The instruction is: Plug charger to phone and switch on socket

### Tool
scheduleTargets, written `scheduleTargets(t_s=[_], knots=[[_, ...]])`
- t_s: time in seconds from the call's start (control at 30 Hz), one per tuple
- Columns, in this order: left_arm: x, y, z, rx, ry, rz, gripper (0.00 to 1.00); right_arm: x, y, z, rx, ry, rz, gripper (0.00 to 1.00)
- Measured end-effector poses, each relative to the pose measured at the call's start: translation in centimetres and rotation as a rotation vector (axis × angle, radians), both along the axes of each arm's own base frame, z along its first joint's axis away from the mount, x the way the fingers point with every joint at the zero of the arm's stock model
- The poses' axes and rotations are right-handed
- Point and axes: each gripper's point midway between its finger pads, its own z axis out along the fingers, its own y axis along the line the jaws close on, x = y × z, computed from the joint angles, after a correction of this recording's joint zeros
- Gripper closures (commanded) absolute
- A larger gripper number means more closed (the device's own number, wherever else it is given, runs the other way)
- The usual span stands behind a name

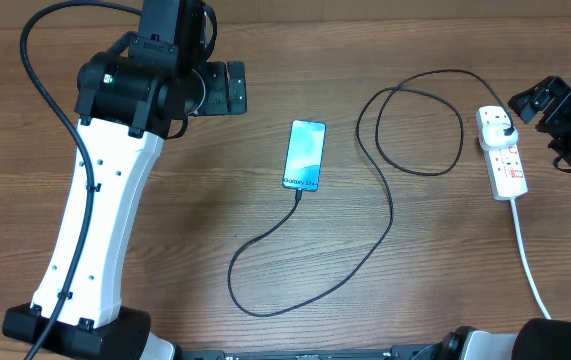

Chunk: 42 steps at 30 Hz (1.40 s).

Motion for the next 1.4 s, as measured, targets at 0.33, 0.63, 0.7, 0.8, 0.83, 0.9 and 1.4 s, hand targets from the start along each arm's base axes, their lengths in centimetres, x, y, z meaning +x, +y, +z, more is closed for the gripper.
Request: scheduleTargets(t_s=[0.33, 0.63, 0.7, 0.8, 0.83, 0.9, 1.4], knots=[[0.0, 0.0, 0.0, 0.000, 0.000, 0.000, 0.00, 0.0, 0.0, 0.0, 0.000, 0.000, 0.000, 0.00], [0.3, 1.4, 0.1, 0.068, -0.018, 0.047, 0.00, 0.0, 0.0, 0.0, 0.000, 0.000, 0.000, 0.00], [0.6, 1.7, 0.5, 0.077, -0.048, 0.059, 0.00, 0.0, 0.0, 0.0, 0.000, 0.001, -0.001, 0.00], [0.7, 1.9, 1.8, 0.060, -0.127, 0.070, 0.00, 0.0, 0.0, 0.0, 0.000, 0.000, 0.000, 0.00], [0.6, 2.0, 2.5, 0.047, -0.177, 0.074, 0.00, 0.0, 0.0, 0.0, -0.001, -0.001, 0.000, 0.00], [0.2, 2.1, 3.9, 0.023, -0.262, 0.079, 0.00, 0.0, 0.0, 0.0, 0.001, 0.000, 0.000, 0.00], [-5.5, 4.6, 8.0, -0.213, -0.995, 0.116, 0.00, 0.0, 0.0, 0.0, 0.001, 0.000, 0.000, 0.00]])
